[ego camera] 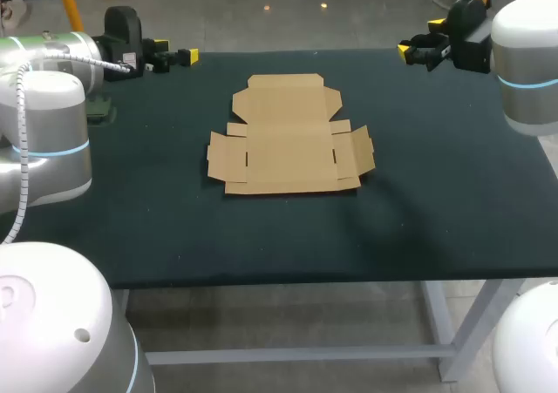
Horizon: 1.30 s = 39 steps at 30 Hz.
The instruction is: Assemble the packaging by folding the flat box into shape, placing the metal phone stand inside, and closing the box properly
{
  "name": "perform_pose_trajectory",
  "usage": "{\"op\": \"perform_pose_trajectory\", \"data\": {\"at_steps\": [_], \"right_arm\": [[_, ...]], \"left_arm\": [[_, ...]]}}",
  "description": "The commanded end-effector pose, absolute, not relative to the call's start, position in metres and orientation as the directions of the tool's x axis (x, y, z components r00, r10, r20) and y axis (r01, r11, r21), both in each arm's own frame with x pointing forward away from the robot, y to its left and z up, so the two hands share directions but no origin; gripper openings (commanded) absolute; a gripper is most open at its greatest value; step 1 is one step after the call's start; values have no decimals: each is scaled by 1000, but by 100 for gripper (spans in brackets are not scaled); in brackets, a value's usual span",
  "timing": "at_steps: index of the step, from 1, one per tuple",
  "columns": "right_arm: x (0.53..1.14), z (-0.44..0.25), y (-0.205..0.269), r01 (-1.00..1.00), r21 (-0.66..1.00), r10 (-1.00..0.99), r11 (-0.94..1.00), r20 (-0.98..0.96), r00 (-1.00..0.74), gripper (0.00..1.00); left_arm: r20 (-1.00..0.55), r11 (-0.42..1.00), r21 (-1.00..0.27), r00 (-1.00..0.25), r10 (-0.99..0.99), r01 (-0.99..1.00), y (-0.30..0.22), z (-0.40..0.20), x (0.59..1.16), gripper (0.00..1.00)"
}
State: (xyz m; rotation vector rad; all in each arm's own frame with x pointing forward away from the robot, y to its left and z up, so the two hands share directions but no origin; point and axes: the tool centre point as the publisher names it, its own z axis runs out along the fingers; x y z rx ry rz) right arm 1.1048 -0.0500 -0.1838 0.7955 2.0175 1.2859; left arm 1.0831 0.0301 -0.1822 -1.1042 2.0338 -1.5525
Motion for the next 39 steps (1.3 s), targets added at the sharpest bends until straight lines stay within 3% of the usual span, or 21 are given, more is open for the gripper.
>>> {"op": "perform_pose_trajectory", "data": {"at_steps": [1, 9, 23, 39], "right_arm": [[1104, -184, -50, 158, 925, 755, 345, -174, -632, 100], [1104, -183, -53, 279, 891, 774, 359, -118, -622, 100], [1081, -186, -69, 577, 755, 821, 312, 91, -563, 100], [1039, -209, -83, 782, 560, 840, 276, 255, -479, 100]], "left_arm": [[175, 104, -921, -638, -750, -375, 29, -181, 1083, 100], [270, 91, -857, -592, -759, -508, 24, -172, 1079, 100], [530, 37, -601, -432, -730, -799, 23, -172, 1052, 100], [618, 88, -334, -289, -731, -938, 16, -195, 1022, 100]]}}
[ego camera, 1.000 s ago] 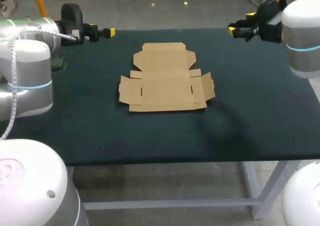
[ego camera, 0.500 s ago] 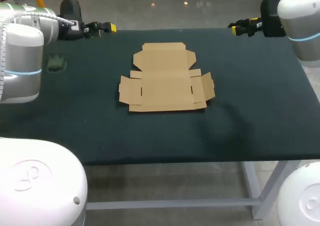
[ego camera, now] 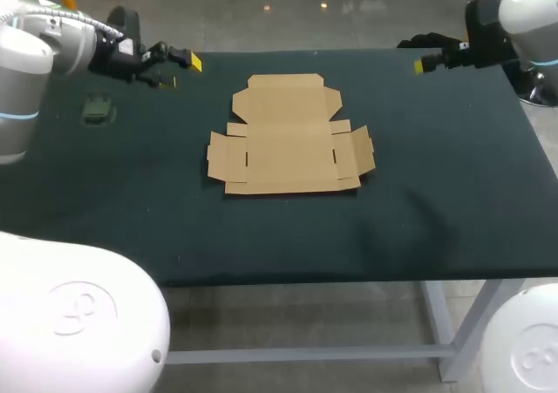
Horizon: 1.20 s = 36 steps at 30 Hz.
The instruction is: Assemble the packaging by folding the flat box into shape, placing the metal phone stand inside, and closing the box properly
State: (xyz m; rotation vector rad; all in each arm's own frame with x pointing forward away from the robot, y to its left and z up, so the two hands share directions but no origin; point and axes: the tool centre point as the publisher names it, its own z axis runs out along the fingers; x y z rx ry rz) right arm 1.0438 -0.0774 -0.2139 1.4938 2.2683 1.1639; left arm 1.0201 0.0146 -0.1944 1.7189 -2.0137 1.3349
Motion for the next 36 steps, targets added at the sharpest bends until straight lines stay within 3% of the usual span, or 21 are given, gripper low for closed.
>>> {"op": "perform_pose_trajectory", "data": {"at_steps": [1, 15, 36], "right_arm": [[1039, -209, -83, 782, 560, 840, 276, 255, -479, 100], [1039, -209, -83, 782, 560, 840, 276, 255, -479, 100], [1029, -241, -81, 951, 277, 859, 140, 444, -255, 100]], "left_arm": [[618, 88, -334, -289, -731, -938, 16, -195, 1022, 100], [618, 88, -334, -289, -731, -938, 16, -195, 1022, 100], [753, 156, -89, -169, -637, -984, 24, -250, 1022, 100]]}}
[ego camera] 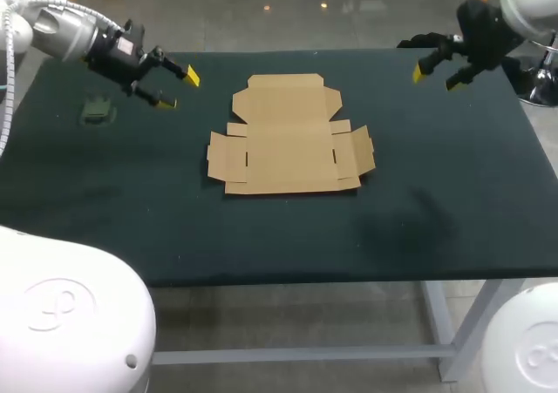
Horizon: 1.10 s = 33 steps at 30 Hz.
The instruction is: Assemble the packaging by folding the flat box into shape, placing the metal phone stand inside, and closing the box properly
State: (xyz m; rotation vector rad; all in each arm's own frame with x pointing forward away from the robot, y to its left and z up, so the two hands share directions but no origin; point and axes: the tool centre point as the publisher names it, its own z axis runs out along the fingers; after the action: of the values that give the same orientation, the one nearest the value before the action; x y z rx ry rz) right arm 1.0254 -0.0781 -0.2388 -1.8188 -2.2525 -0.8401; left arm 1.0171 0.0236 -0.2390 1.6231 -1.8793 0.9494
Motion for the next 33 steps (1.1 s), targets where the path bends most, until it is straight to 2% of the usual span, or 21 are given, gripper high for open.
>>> {"op": "perform_pose_trajectory", "data": {"at_steps": [1, 10, 20, 33], "right_arm": [[1028, -243, -81, 954, 269, 860, 133, 447, -246, 100], [1014, -261, -72, 971, 218, 865, 97, 464, -191, 100], [1001, -282, -70, 982, 176, 854, 68, 499, -148, 100], [998, -285, -69, 986, 153, 857, 59, 498, -128, 100]], "left_arm": [[756, 153, -85, -164, -634, -985, 25, -254, 1021, 100], [737, 92, -81, -121, -665, -993, 19, -280, 1004, 100], [673, 64, -188, -176, -718, -980, 10, -298, 993, 100], [650, 52, -203, -174, -740, -978, 9, -306, 997, 100]]}}
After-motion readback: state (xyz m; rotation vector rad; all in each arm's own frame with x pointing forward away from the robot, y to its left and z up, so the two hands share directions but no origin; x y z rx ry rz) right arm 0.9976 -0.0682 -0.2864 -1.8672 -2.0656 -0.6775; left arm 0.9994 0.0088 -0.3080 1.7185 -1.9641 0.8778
